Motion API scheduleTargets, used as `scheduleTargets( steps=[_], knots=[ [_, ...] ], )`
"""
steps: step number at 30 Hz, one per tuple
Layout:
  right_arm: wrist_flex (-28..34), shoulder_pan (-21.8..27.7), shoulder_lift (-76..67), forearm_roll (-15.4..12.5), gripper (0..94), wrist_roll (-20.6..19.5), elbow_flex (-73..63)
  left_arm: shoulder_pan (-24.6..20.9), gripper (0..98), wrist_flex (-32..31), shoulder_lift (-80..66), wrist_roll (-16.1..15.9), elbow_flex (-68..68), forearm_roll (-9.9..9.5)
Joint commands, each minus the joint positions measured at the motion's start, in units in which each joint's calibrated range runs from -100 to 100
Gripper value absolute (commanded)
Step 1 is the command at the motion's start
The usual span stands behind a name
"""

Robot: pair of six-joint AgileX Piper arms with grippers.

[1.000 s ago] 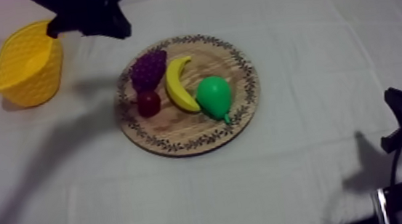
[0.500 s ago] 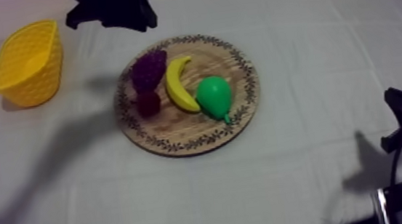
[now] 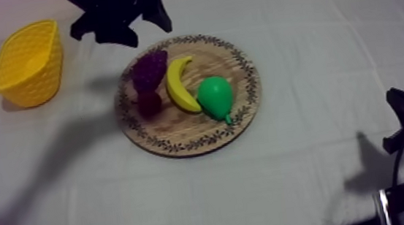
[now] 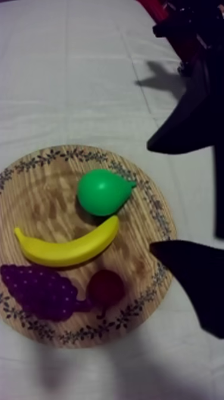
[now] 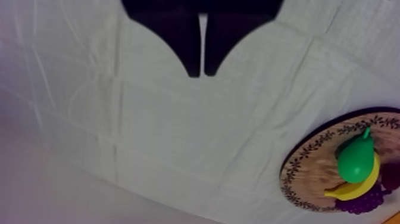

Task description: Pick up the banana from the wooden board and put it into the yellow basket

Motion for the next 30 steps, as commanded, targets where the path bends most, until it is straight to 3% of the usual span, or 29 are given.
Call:
scheduleTargets(
  steps=[1,8,16,30],
  knots=[
    [0.0,-0.01,-0.01,0.0,0.4,-0.01,0.04,-0.04,60.9,-0.38,1.26,0.06,0.18,0.14],
    [0.0,-0.01,-0.01,0.0,0.4,-0.01,0.04,-0.27,64.2,-2.63,8.82,0.24,0.41,1.04],
    [0.0,-0.01,-0.01,0.0,0.4,-0.01,0.04,-1.29,65.1,-5.34,20.99,-1.84,-2.15,3.38],
    [0.0,-0.01,-0.01,0.0,0.4,-0.01,0.04,-2.5,64.8,-1.67,37.49,-3.24,-16.53,5.41]
  ],
)
